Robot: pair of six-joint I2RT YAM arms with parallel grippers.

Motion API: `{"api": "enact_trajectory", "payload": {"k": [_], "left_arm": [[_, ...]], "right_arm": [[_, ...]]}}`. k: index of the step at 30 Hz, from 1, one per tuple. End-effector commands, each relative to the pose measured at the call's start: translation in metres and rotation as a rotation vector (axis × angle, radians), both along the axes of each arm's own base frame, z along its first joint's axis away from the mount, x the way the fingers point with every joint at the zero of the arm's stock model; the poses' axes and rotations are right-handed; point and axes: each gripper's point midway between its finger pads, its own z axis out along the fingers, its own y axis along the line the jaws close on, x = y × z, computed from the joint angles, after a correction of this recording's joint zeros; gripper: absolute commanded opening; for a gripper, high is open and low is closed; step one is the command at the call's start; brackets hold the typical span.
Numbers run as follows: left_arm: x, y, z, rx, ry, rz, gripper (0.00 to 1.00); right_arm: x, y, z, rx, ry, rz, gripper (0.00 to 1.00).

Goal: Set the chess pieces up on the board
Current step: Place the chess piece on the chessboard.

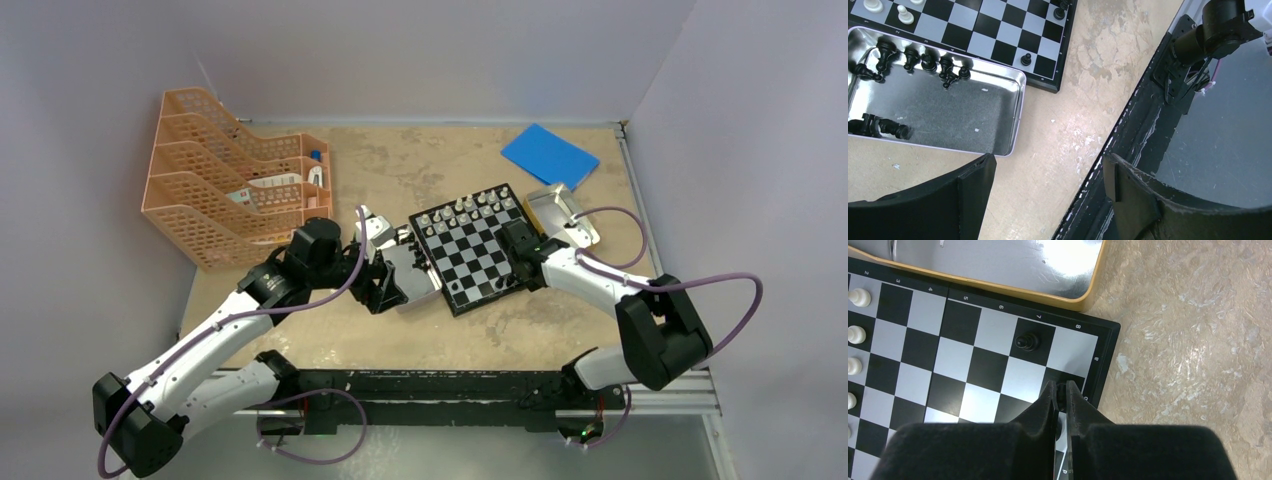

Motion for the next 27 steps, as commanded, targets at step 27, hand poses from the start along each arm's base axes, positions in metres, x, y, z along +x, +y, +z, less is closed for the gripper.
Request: {"api": "enact_trajectory", "payload": {"k": [27], "left_arm": [[-0.002, -0.0077, 0.0161, -0.037, -0.019, -0.054, 0.79]], "right_arm": [[0.0083, 0.0043, 0.0068, 0.024, -0.022, -0.02, 0.19]]}}
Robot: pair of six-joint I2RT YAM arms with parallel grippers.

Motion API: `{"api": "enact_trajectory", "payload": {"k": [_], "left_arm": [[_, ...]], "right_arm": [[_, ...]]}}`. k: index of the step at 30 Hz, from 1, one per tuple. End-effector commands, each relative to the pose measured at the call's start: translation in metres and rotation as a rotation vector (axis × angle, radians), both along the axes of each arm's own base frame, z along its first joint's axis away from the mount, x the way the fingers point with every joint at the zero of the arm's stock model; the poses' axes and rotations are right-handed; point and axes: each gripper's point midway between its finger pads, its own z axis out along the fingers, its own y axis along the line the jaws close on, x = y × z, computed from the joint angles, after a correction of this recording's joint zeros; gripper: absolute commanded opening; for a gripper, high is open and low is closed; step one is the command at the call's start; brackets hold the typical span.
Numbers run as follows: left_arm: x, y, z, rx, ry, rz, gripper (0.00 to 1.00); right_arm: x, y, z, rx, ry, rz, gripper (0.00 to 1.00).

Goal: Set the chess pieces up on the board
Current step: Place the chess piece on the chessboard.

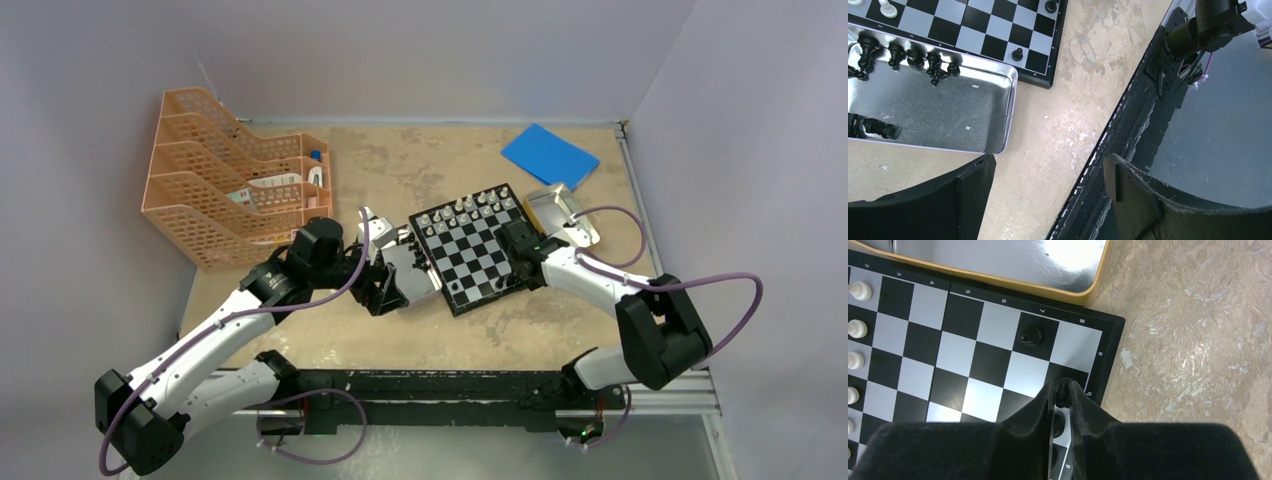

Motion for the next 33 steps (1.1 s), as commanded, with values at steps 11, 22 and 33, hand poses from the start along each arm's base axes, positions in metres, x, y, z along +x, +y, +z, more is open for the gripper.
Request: {"api": "enact_trajectory", "payload": {"k": [11, 22, 33], "left_arm": [[0.002, -0.005, 0.018, -0.034, -0.043, -0.027, 0.8], [0.003, -0.007, 0.02, -0.029, -0.001, -0.019, 0.8], [0.07, -0.001, 0.024, 0.067, 0.03, 0.331, 0.53]], "right_arm": [[0.01, 0.0, 0.011, 0.002, -0.034, -0.033, 0.22], [0.017, 0.003, 0.056, 0.021, -0.1, 0.001, 0.4], [0.024, 0.017, 0.162, -0.001, -0.356, 0.347, 0.51]]}}
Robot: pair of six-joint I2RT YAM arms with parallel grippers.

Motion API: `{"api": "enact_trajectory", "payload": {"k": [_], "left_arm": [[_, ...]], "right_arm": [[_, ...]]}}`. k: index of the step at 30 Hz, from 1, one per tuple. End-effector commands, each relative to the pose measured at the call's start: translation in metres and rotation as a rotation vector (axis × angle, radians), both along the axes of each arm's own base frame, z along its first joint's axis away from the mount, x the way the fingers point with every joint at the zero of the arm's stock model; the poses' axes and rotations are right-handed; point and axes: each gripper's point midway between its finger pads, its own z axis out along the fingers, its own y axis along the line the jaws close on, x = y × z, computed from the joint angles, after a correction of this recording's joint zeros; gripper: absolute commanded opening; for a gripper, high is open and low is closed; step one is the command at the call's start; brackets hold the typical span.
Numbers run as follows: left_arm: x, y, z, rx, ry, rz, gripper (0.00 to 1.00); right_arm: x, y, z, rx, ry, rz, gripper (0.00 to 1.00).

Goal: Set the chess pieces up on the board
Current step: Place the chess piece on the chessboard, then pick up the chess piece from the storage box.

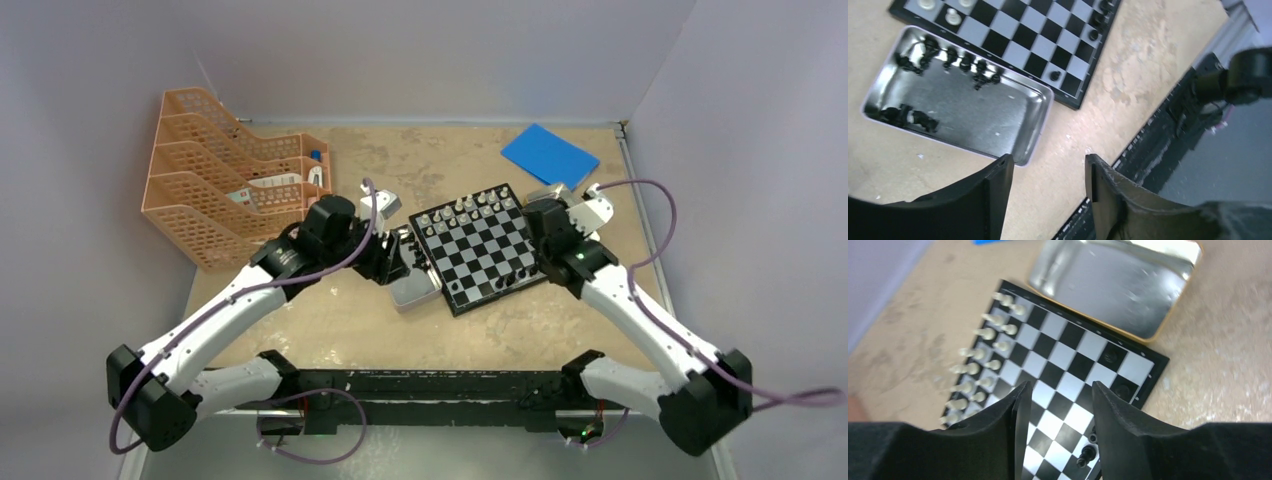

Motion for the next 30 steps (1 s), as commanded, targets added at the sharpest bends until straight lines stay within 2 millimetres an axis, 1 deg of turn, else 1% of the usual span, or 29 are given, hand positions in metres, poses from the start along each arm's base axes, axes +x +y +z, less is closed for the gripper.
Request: {"api": "enact_trajectory", "payload": {"k": [1, 2, 3, 4, 6, 8, 10, 13, 17, 19, 22, 24, 27, 30], "left_arm": [[0.044, -0.001, 0.002, 0.034, -0.006, 0.186, 0.52], [0.051, -0.004, -0.004, 0.044, -0.004, 0.197, 0.51], [0.056, -0.007, -0.009, 0.054, -0.005, 0.197, 0.5], [0.062, -0.01, -0.015, 0.065, -0.008, 0.195, 0.5], [0.073, -0.016, -0.029, 0.086, -0.005, 0.193, 0.49], [0.082, -0.02, -0.043, 0.108, 0.01, 0.202, 0.47], [0.091, -0.024, -0.053, 0.13, 0.018, 0.209, 0.43], [0.106, -0.029, -0.066, 0.155, -0.007, 0.209, 0.35], [0.112, -0.047, -0.077, 0.126, -0.087, 0.077, 0.28], [0.111, -0.054, -0.082, 0.12, -0.131, 0.002, 0.27], [0.111, -0.058, -0.087, 0.121, -0.197, -0.077, 0.27], [0.11, -0.062, -0.087, 0.115, -0.256, -0.141, 0.26], [0.11, -0.063, -0.093, 0.121, -0.325, -0.194, 0.25], [0.103, -0.064, -0.097, 0.124, -0.352, -0.266, 0.25]], "right_arm": [[0.004, 0.011, 0.061, -0.051, -0.182, 0.23, 0.54], [0.002, 0.014, 0.07, -0.068, -0.22, 0.29, 0.56], [-0.002, 0.018, 0.086, -0.062, -0.284, 0.34, 0.59], [-0.005, 0.023, 0.097, -0.068, -0.334, 0.4, 0.61], [-0.014, 0.033, 0.115, -0.076, -0.419, 0.507, 0.65], [-0.022, 0.038, 0.128, -0.068, -0.486, 0.562, 0.67], [-0.03, 0.046, 0.135, -0.058, -0.533, 0.627, 0.68], [-0.035, 0.049, 0.139, -0.064, -0.564, 0.664, 0.69], [-0.037, 0.053, 0.137, -0.082, -0.569, 0.705, 0.7], [-0.039, 0.056, 0.138, -0.085, -0.568, 0.733, 0.71], [-0.042, 0.057, 0.152, -0.089, -0.605, 0.742, 0.71], [-0.045, 0.058, 0.157, -0.091, -0.624, 0.759, 0.71], [-0.048, 0.058, 0.159, -0.089, -0.635, 0.767, 0.71], [-0.05, 0.058, 0.158, -0.089, -0.64, 0.774, 0.71]]}}
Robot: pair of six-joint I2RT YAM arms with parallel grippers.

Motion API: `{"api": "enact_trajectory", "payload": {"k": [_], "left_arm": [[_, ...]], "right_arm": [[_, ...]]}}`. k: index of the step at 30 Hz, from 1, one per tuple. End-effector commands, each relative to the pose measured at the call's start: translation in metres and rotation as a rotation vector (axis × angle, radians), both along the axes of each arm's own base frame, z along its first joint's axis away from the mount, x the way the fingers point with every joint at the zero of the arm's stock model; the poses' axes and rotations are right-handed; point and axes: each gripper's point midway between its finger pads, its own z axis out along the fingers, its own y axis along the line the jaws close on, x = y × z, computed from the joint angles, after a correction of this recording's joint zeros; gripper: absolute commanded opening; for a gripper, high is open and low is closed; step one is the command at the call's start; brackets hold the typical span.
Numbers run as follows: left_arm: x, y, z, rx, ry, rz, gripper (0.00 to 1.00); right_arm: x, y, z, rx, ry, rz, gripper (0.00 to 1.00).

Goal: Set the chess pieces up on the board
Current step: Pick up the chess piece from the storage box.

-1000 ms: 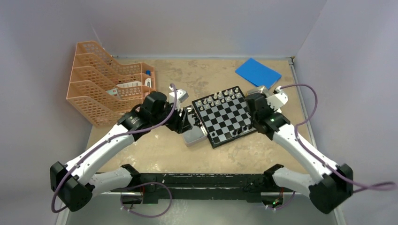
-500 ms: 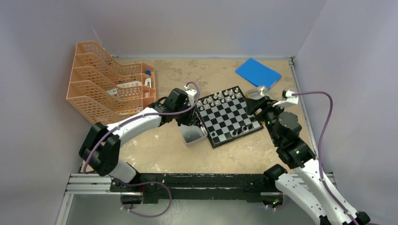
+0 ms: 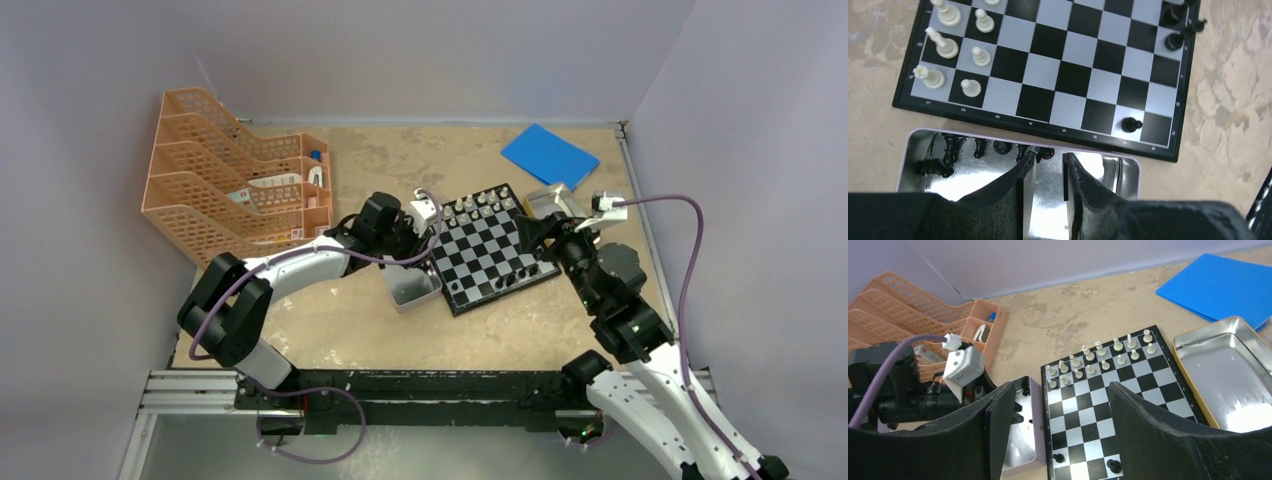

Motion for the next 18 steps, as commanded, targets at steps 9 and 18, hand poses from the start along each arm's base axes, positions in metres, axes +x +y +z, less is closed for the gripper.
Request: {"api": "enact_trajectory", "payload": {"k": [9, 18], "left_arm": [[-0.01, -0.002, -0.021, 0.053, -0.095, -0.276, 0.28], [-0.018, -0.004, -0.03, 0.039, -0.159, -0.373, 0.28]], "right_arm": [[-0.009, 0.003, 0.038, 0.027, -0.131, 0.05, 0.71], [-0.015, -0.001, 0.04, 0.026, -0.15, 0.049, 0.72]]}}
